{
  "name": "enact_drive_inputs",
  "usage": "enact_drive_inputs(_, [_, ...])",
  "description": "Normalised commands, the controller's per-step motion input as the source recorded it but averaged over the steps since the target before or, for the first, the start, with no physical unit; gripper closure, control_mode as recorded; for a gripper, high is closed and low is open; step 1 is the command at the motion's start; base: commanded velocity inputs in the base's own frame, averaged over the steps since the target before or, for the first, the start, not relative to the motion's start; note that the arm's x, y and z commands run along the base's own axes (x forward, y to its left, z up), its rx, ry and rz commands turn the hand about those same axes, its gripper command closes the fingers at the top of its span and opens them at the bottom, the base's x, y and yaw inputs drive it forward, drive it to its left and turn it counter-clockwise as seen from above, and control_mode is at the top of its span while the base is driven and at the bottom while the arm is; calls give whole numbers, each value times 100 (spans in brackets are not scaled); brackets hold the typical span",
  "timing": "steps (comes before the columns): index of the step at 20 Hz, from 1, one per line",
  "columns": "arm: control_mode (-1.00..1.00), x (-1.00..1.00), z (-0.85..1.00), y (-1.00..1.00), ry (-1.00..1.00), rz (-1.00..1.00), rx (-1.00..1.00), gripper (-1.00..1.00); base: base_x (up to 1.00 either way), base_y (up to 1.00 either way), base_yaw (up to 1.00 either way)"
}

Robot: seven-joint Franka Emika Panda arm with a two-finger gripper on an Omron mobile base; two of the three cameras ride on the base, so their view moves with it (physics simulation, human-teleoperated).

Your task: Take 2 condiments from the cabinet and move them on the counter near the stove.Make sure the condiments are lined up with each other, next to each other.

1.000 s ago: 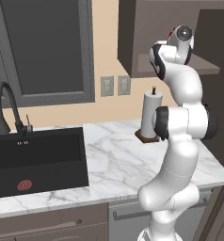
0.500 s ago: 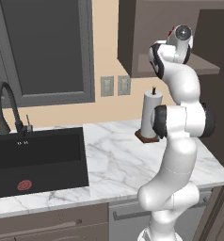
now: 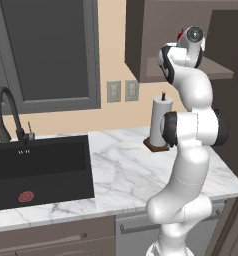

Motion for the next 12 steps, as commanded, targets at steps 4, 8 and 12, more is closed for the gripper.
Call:
enact_drive_inputs(4, [-100, 0, 0, 0, 0, 0, 0, 100, 0, 0, 0])
enact_drive_inputs(8, [-100, 0, 0, 0, 0, 0, 0, 100, 0, 0, 0])
enact_drive_inputs(12, [-100, -19, 0, 0, 0, 0, 0, 100, 0, 0, 0])
